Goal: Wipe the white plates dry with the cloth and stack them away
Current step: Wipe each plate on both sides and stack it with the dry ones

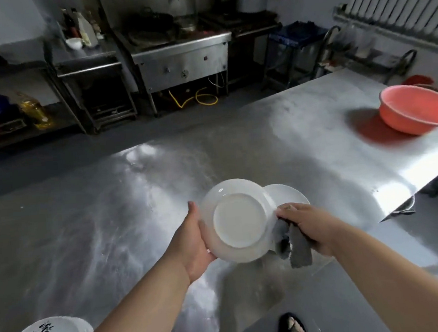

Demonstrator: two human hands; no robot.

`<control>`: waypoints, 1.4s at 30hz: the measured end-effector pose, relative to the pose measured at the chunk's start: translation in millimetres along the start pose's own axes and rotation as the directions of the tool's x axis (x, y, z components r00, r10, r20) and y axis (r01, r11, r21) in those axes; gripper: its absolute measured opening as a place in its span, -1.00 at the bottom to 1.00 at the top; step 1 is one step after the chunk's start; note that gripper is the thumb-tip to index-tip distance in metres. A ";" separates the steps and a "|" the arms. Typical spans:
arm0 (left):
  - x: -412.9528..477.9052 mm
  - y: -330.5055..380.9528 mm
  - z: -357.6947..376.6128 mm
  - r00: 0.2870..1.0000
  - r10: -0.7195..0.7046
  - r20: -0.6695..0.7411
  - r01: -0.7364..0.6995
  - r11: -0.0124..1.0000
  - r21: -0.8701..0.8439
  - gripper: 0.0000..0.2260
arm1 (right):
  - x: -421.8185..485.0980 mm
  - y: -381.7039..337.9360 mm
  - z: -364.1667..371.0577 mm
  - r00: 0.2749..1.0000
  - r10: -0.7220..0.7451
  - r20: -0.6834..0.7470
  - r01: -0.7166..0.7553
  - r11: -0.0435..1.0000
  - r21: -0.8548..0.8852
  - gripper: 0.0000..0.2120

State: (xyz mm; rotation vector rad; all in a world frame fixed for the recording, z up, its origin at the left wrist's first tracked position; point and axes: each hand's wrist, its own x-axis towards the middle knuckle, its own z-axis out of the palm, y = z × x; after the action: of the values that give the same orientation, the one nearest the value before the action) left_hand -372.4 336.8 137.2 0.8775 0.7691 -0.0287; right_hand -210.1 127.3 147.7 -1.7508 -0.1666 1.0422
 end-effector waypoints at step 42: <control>151.8 -107.7 122.4 0.767 0.526 -0.367 -0.129 0.686 0.716 -0.41 | 148.9 1.4 -143.1 0.964 -0.247 0.097 0.149 0.203 -0.968 -0.73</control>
State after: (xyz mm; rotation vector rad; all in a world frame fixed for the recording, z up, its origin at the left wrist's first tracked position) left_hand -222.6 222.5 18.3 1.7655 1.1507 0.3315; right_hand -18.1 108.9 73.8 -2.7979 -1.2340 0.6190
